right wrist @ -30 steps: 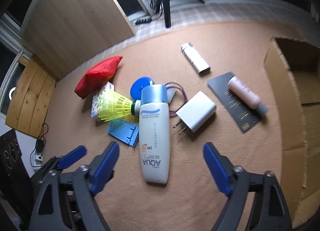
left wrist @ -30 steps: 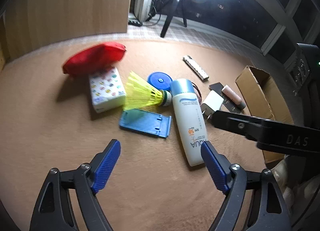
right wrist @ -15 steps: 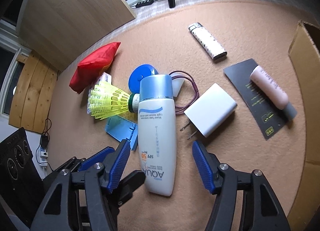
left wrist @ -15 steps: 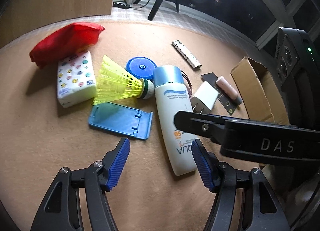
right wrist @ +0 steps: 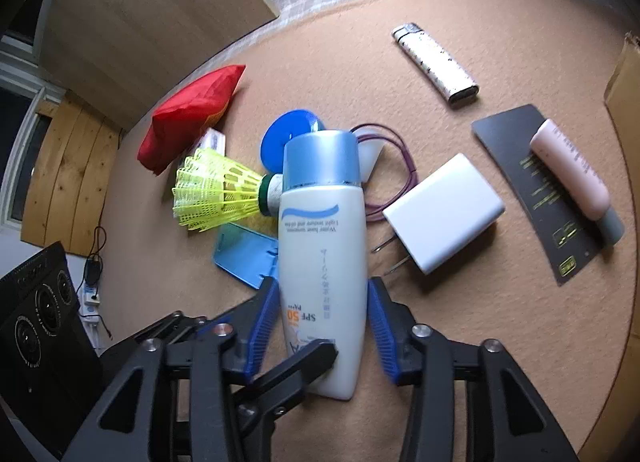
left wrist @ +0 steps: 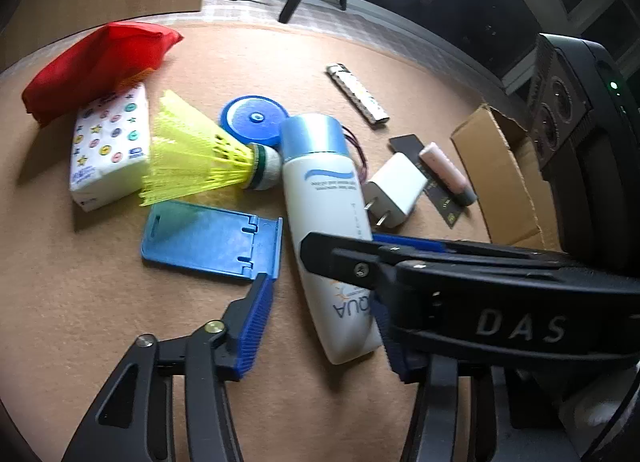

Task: Organize objects
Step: 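Lift the AQUA bottle with the right tool and carry it over the box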

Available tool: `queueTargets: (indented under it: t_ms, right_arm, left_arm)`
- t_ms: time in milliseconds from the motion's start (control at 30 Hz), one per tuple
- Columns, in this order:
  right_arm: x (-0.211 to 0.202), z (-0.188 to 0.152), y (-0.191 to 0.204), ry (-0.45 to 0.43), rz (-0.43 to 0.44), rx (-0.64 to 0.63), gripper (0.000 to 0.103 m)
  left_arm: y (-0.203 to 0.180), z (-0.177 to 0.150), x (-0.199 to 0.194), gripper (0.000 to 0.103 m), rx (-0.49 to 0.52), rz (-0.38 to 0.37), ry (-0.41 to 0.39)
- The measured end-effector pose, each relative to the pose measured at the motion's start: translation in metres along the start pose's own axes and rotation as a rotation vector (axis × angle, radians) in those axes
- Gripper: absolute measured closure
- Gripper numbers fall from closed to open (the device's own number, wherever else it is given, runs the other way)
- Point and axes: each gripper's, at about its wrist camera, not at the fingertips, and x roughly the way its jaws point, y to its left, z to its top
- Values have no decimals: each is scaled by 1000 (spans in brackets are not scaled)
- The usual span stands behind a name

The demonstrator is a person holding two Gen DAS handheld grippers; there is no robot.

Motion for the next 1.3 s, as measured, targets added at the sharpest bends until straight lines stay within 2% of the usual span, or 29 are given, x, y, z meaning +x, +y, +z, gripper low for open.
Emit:
queueTargets:
  t_ms: [67,433,667,967,1300]
  right_arm:
    - [0,-2,1,0,4,-3,63]
    - [-17,-13,-1,-27,17,6,63]
    - [-56,-21,-1,-97,24,-19,63]
    - [-124,-28,-29,-206,-10,-16,63]
    - [-182,-44,-97,-285,-75,60,63]
  left_arm:
    - [-3,-1,1,59,2,-16,8]
    - [-19,-12,-9,59,6,-18,-19]
    - [-45,-12,-33,59,31,-26,-71]
    - [-113,-7,-48,59,116,-65,-129]
    - [-209,-4,-18,59,224,-143,-112]
